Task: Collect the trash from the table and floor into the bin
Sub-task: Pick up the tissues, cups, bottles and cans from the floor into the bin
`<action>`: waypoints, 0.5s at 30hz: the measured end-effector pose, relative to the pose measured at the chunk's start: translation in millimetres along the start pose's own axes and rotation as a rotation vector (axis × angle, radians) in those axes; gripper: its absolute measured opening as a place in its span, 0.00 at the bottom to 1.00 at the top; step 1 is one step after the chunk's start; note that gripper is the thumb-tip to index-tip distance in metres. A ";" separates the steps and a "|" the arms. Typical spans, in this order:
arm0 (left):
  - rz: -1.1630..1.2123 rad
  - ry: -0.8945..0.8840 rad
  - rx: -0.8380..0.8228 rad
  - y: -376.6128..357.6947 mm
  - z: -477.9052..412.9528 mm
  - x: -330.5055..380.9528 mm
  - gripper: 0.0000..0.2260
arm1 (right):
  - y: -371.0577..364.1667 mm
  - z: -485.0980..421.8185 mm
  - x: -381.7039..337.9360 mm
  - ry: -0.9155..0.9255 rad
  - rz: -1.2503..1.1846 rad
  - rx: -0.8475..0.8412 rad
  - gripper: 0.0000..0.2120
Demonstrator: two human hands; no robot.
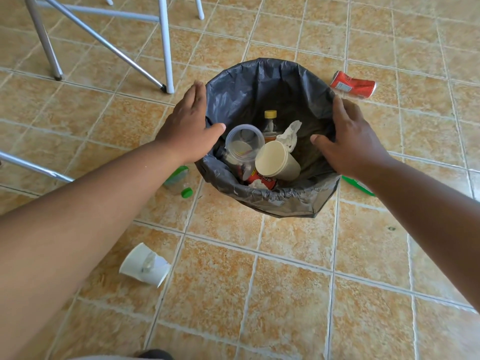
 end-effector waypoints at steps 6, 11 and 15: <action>0.008 0.018 -0.009 2.5 1.4 1.2 0.38 | 3.5 3.0 -3.3 -0.010 0.014 -0.029 0.41; -0.003 0.004 -0.021 4.1 3.9 0.1 0.38 | 3.4 7.6 -4.8 -0.013 0.023 -0.033 0.42; 0.035 0.019 -0.031 3.8 8.1 0.4 0.37 | 2.6 9.8 -5.7 -0.015 0.020 -0.034 0.42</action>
Point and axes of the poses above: each hand's wrist, its own z-axis away from the middle knuckle, its own y-axis out of the back of the hand, x = y × z, the point moved 4 cm from there along -z, towards the middle knuckle, and after that the axes turned 15 degrees about -y, right-handed, at the moved point
